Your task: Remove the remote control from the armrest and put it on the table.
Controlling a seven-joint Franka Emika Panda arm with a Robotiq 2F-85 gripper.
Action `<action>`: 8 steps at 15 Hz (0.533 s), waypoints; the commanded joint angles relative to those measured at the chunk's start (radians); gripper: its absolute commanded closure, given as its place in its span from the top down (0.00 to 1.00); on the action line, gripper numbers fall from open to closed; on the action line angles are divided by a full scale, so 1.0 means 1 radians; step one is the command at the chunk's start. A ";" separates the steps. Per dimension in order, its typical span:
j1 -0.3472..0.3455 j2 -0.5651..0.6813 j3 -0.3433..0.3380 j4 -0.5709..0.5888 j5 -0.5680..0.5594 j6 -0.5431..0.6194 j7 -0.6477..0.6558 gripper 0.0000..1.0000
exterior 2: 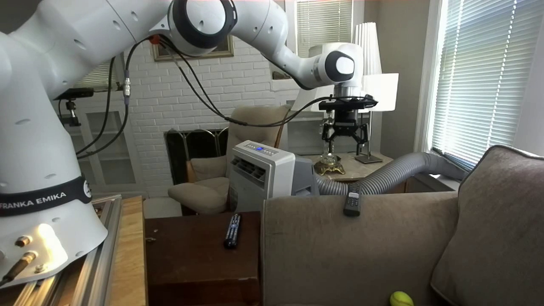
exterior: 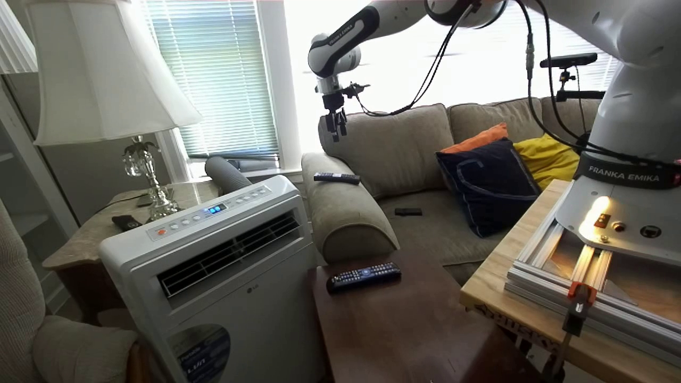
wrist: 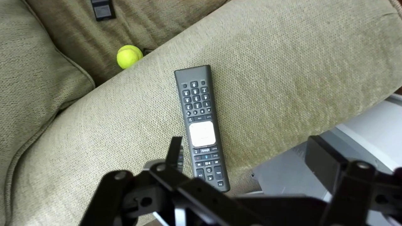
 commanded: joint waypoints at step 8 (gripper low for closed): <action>-0.016 0.189 0.012 0.103 0.016 0.242 -0.011 1.00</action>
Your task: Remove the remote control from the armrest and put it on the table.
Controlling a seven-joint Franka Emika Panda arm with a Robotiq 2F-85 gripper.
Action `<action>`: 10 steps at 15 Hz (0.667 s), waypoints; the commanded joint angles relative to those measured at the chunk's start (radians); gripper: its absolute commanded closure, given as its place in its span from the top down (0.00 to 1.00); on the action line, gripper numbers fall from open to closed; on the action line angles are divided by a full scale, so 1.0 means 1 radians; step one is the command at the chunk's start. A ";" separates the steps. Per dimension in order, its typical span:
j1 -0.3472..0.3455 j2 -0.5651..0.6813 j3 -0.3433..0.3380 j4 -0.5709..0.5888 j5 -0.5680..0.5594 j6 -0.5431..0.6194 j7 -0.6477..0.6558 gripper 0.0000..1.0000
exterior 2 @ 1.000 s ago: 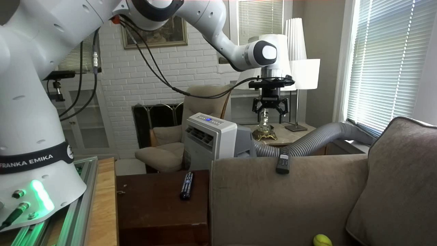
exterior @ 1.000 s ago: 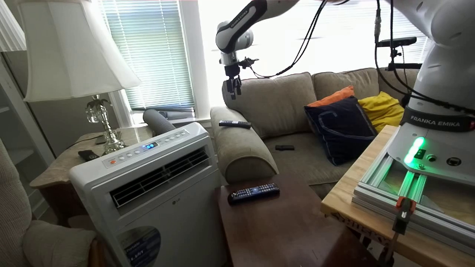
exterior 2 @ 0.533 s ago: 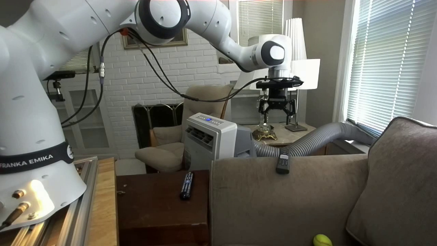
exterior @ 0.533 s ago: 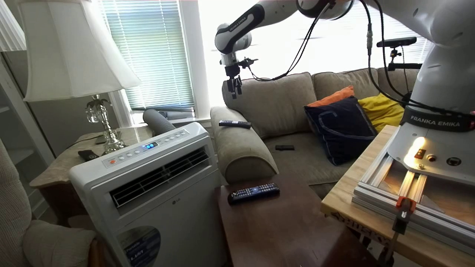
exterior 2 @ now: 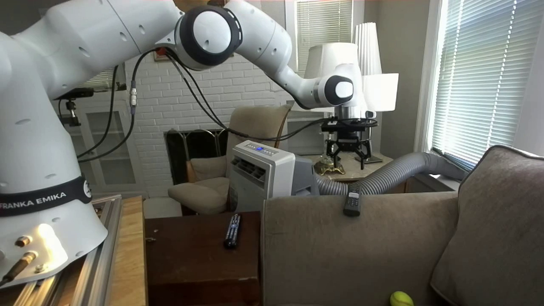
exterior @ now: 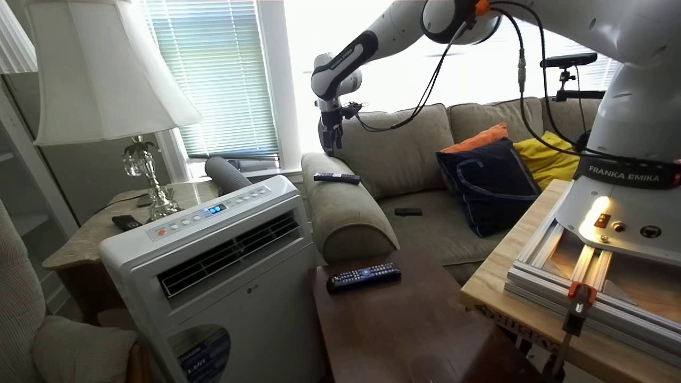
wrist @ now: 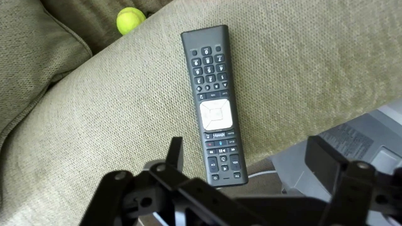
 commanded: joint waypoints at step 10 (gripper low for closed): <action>-0.048 0.217 0.010 0.273 0.014 -0.011 -0.097 1.00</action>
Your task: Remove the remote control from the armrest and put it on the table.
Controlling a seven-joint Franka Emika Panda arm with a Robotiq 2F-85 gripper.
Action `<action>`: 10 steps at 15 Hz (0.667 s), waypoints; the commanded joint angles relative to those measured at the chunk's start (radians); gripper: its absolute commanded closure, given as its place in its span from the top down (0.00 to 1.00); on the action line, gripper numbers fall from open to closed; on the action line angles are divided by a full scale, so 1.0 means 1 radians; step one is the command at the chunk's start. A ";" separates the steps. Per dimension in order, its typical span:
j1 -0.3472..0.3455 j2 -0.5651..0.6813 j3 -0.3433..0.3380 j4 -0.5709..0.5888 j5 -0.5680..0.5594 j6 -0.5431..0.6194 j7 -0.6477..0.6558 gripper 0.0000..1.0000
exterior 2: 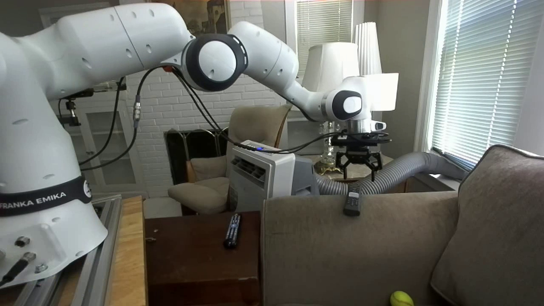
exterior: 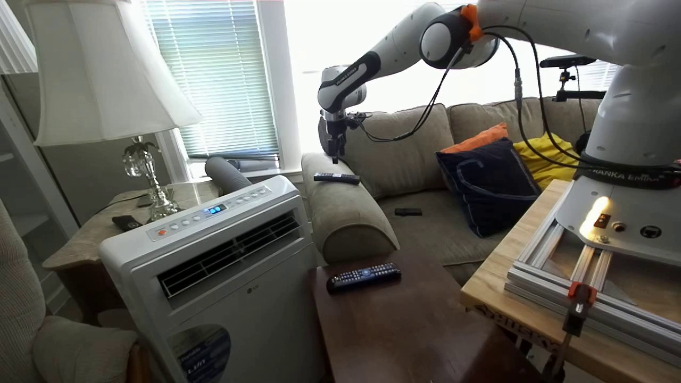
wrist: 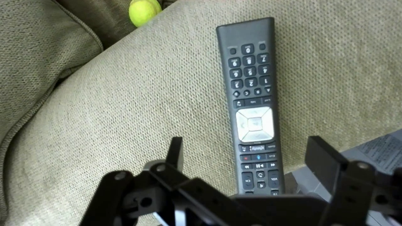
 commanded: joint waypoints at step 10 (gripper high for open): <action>0.001 0.147 -0.009 0.180 0.005 -0.081 -0.046 1.00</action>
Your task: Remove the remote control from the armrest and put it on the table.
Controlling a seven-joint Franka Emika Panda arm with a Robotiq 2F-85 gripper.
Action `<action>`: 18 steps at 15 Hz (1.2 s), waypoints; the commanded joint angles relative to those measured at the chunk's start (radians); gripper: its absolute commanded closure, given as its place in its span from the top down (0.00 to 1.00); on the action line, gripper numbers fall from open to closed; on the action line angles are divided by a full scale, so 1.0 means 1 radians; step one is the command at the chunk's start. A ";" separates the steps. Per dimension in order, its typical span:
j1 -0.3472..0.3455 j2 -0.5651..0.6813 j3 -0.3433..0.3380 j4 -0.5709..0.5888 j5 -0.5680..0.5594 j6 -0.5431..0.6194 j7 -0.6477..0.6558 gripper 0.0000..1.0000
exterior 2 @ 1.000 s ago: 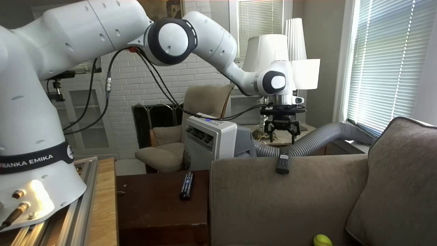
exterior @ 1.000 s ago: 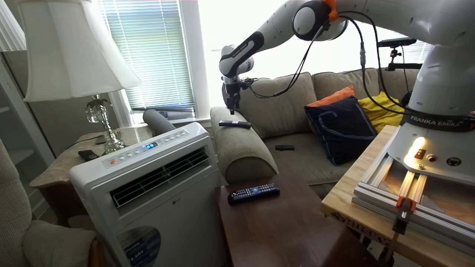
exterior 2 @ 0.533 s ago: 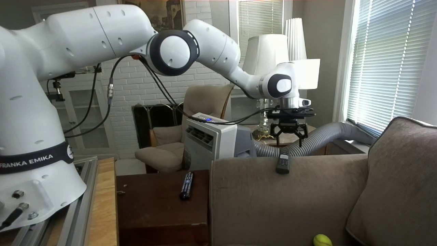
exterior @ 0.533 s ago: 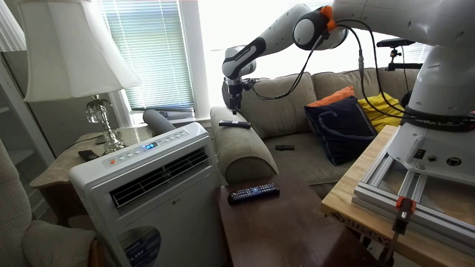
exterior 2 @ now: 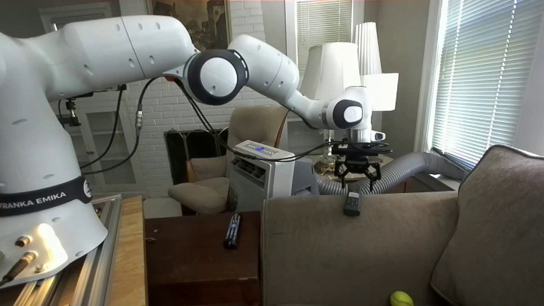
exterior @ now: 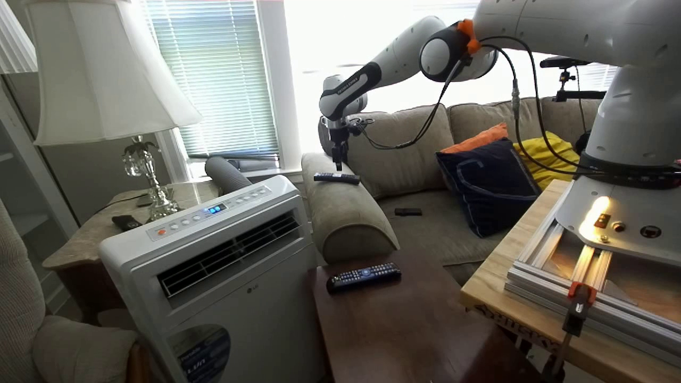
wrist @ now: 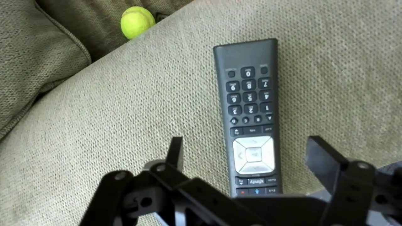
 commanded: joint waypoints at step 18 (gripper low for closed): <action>0.017 0.098 -0.005 0.091 0.001 -0.010 0.023 0.27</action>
